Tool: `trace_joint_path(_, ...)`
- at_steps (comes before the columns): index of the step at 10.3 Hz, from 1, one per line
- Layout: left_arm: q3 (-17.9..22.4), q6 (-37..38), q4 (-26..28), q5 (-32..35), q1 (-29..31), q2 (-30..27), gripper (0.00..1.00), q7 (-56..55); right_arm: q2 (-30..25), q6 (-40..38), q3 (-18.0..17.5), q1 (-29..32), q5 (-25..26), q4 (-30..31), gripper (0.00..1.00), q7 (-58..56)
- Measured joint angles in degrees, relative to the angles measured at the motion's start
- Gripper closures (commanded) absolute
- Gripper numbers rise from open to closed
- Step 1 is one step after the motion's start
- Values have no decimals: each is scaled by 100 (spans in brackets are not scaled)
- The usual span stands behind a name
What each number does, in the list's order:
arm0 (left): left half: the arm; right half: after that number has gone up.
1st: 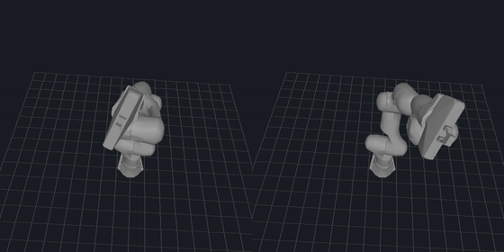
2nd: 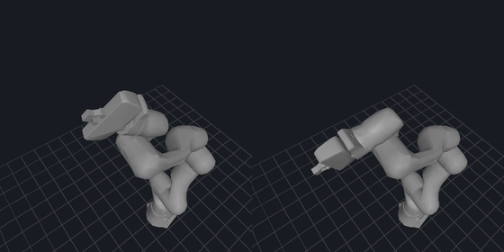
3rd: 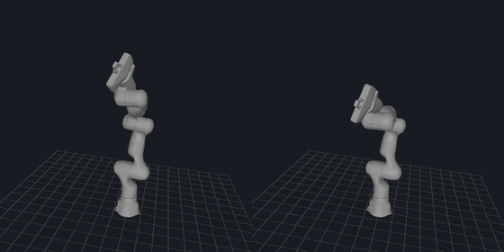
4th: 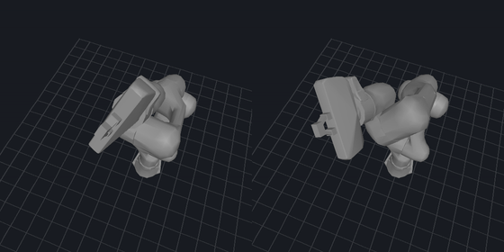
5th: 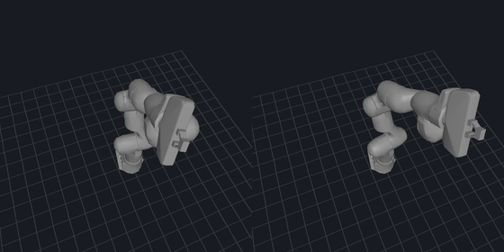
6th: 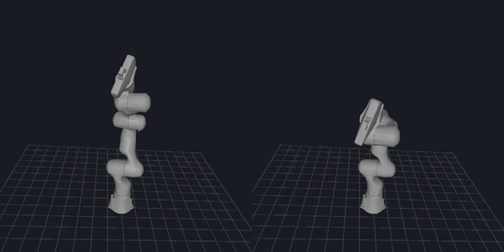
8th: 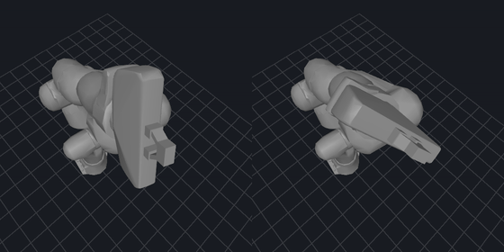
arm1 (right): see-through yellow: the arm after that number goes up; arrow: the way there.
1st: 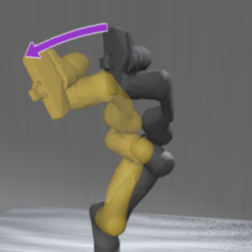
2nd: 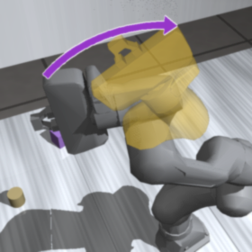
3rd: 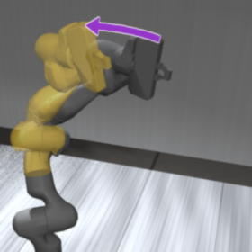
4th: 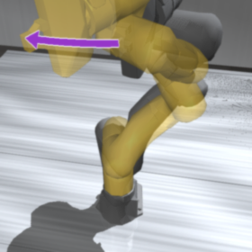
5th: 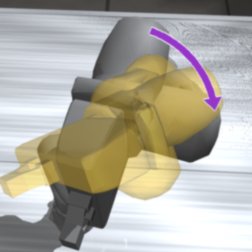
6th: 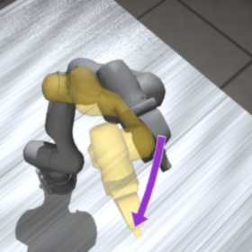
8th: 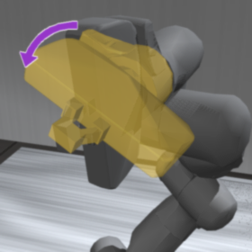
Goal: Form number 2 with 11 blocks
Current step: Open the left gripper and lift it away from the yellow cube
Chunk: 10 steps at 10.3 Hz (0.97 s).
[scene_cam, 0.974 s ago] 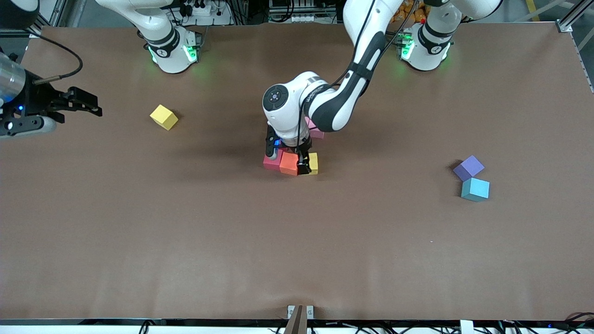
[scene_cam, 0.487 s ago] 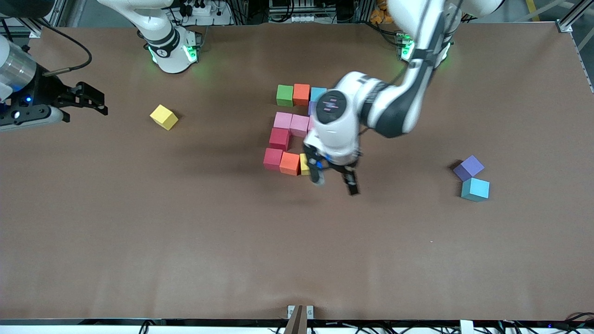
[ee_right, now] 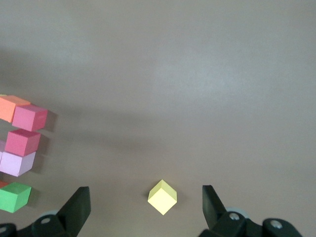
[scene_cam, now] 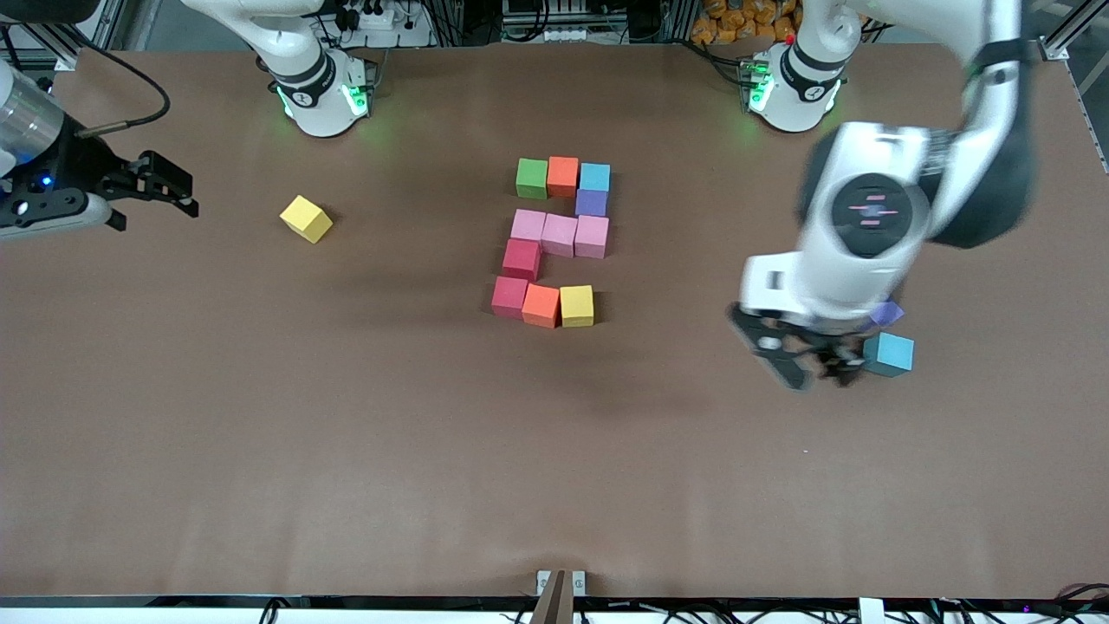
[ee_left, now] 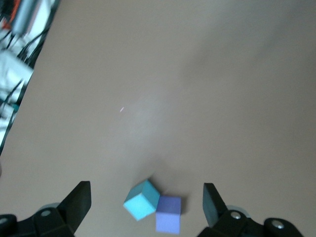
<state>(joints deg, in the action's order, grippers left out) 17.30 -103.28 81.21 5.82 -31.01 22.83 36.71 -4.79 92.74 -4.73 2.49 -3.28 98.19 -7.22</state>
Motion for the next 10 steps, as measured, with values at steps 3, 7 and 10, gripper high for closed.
trace_joint_path(3, -17, 5, 86, 0, 769, -278, 0, -111, 160, -223, 7, 2, 1, -133, 0, 0)
trace_joint_path(7, -52, 33, 590, -226, 979, -889, 0, -1482, 163, -307, 9, 2, 3, -161, 0, 0)
trace_joint_path(10, -236, 70, 1052, -245, 1005, -1452, 0, -2718, 166, -310, 11, 2, 7, -164, 0, 0)
